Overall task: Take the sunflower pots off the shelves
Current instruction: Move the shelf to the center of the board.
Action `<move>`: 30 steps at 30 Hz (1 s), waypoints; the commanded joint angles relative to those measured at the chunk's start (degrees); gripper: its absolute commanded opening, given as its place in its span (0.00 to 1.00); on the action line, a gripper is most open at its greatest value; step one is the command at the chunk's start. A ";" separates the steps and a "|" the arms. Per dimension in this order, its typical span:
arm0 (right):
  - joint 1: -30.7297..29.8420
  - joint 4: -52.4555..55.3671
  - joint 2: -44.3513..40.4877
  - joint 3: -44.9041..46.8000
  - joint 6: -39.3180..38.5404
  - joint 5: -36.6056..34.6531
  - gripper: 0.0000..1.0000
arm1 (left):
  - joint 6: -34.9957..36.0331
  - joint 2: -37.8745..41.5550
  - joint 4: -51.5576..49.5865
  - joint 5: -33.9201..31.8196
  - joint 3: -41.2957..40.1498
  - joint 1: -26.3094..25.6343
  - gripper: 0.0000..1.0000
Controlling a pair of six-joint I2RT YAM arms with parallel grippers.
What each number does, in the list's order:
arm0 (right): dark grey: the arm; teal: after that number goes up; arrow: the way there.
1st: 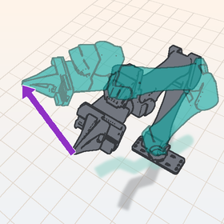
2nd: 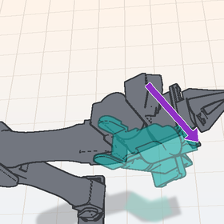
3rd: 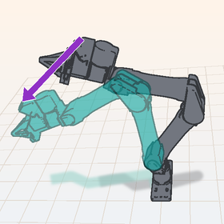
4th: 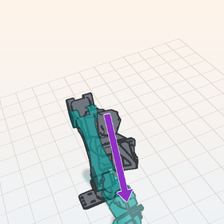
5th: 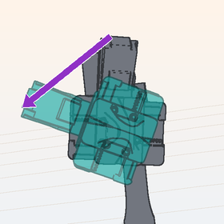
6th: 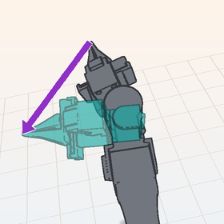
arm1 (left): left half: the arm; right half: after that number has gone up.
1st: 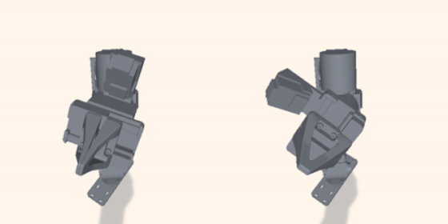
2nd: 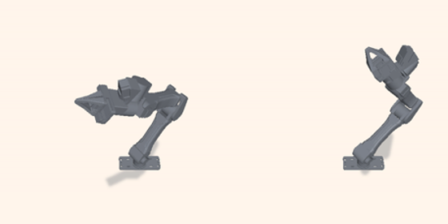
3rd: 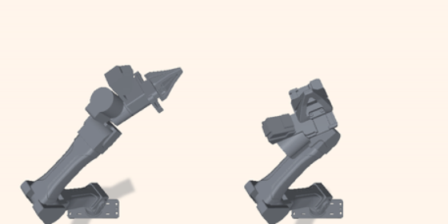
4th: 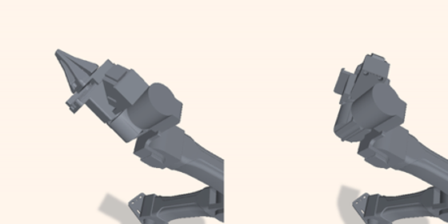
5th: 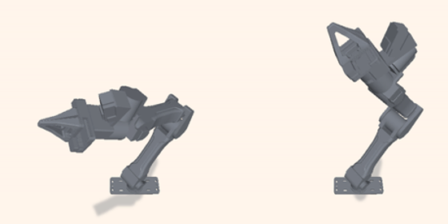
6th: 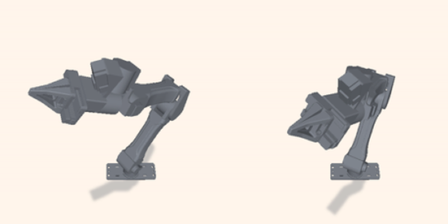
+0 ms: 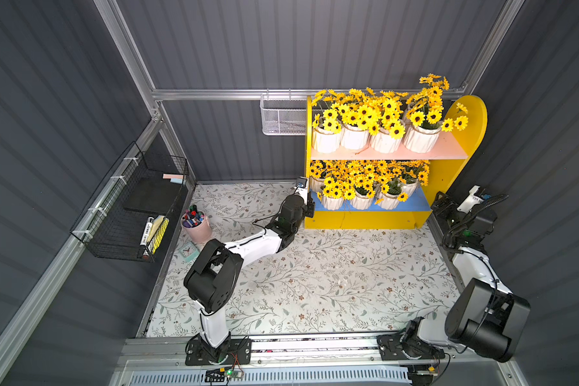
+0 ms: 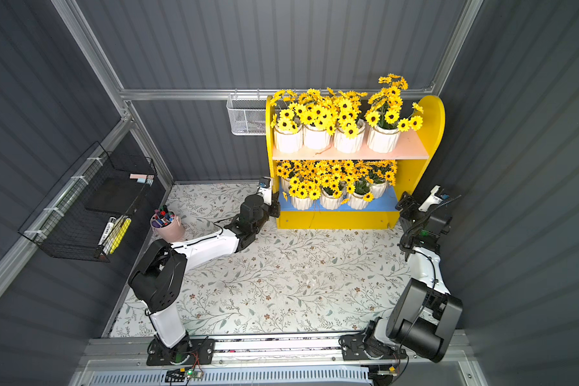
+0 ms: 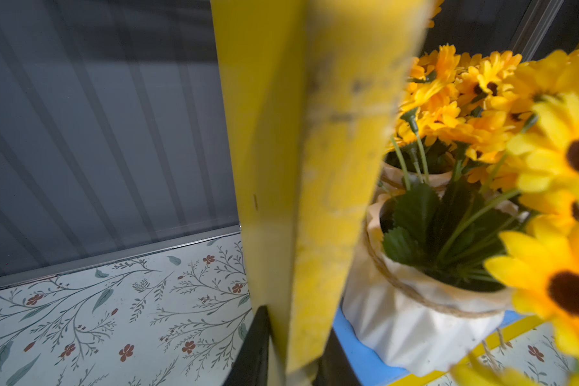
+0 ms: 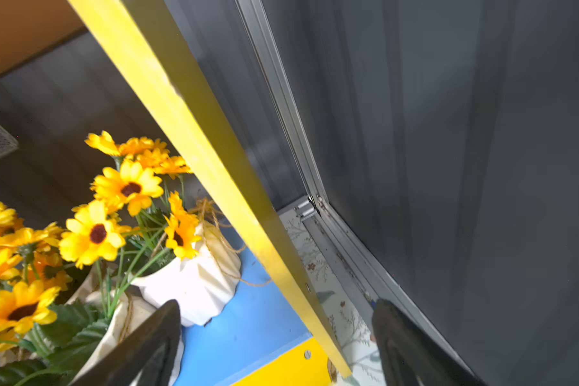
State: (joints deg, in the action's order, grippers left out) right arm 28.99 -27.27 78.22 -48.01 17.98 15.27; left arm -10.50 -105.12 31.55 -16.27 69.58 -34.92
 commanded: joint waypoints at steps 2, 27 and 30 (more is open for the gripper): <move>1.17 -4.57 1.50 -1.96 -0.02 0.76 0.84 | -1.55 -4.39 2.97 3.08 1.02 5.39 0.00; 1.94 -14.83 17.25 -9.59 0.31 14.69 0.60 | 0.10 -7.23 4.37 6.14 2.64 6.27 0.00; 1.85 -16.70 19.43 -10.22 1.23 15.28 0.50 | 0.15 -7.76 4.25 6.48 3.16 6.34 0.00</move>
State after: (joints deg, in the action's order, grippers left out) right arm 30.76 -40.58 96.12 -56.93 18.83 28.99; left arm -10.00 -106.19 33.69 -14.72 69.58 -34.24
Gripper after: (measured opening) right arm 0.514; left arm 0.216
